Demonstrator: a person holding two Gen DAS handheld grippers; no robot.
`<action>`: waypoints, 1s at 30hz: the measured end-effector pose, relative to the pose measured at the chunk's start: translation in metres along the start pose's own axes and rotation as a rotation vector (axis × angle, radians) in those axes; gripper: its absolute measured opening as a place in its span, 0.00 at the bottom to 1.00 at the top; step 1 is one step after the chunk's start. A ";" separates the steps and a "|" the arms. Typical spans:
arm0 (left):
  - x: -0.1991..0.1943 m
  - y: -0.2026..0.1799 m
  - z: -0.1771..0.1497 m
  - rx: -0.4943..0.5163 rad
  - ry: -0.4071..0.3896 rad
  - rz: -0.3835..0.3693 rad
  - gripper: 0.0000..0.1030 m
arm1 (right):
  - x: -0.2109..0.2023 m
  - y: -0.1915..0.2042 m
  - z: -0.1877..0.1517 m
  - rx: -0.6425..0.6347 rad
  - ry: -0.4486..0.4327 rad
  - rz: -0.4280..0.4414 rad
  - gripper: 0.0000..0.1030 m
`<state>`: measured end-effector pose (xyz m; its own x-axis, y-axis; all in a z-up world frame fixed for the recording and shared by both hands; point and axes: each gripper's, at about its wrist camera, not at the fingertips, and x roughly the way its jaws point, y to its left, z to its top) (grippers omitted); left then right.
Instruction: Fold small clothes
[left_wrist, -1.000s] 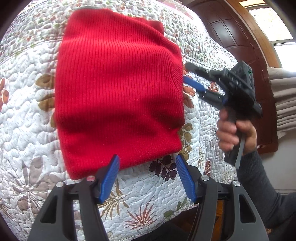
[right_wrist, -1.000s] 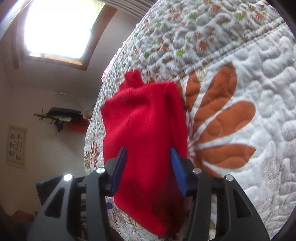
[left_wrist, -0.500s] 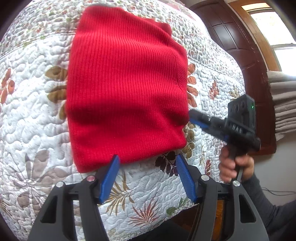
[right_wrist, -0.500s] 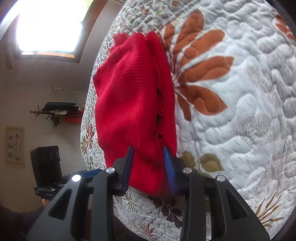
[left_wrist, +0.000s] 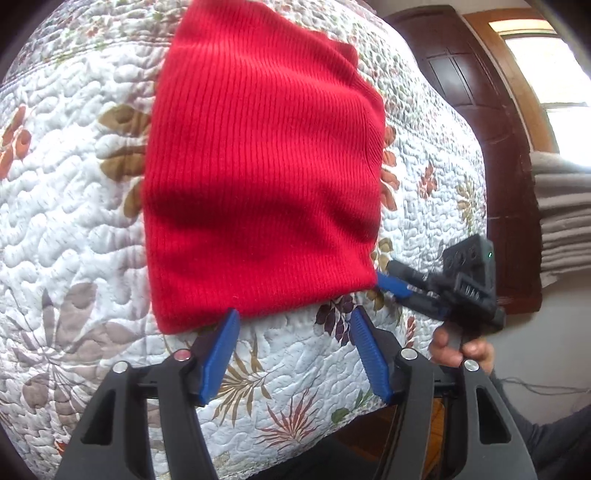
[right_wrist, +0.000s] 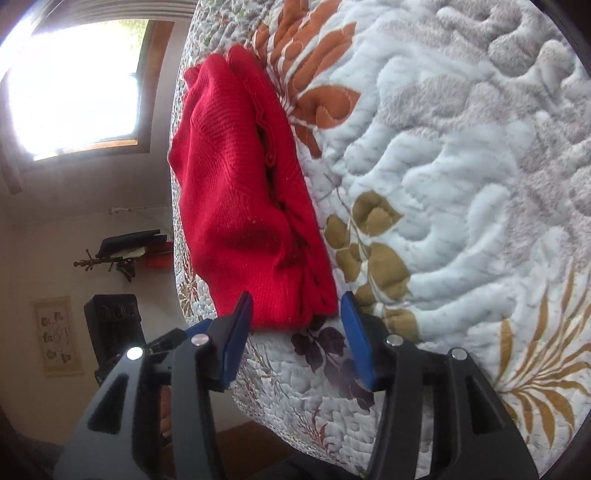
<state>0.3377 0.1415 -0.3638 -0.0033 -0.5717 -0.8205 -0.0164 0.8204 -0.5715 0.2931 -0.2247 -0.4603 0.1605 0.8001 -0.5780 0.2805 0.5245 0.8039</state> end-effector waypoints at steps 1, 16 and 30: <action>0.002 0.004 0.002 -0.019 0.002 -0.008 0.61 | 0.007 0.002 0.001 -0.014 0.015 -0.016 0.30; -0.041 0.067 -0.009 -0.166 -0.079 -0.051 0.89 | -0.050 0.035 0.069 -0.152 -0.073 -0.022 0.89; -0.004 0.133 0.034 -0.202 -0.030 -0.249 0.94 | 0.012 0.063 0.203 -0.295 0.086 0.002 0.92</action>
<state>0.3698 0.2531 -0.4369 0.0549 -0.7515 -0.6574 -0.2112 0.6348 -0.7433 0.5045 -0.2410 -0.4445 0.0764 0.8162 -0.5727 -0.0090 0.5749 0.8182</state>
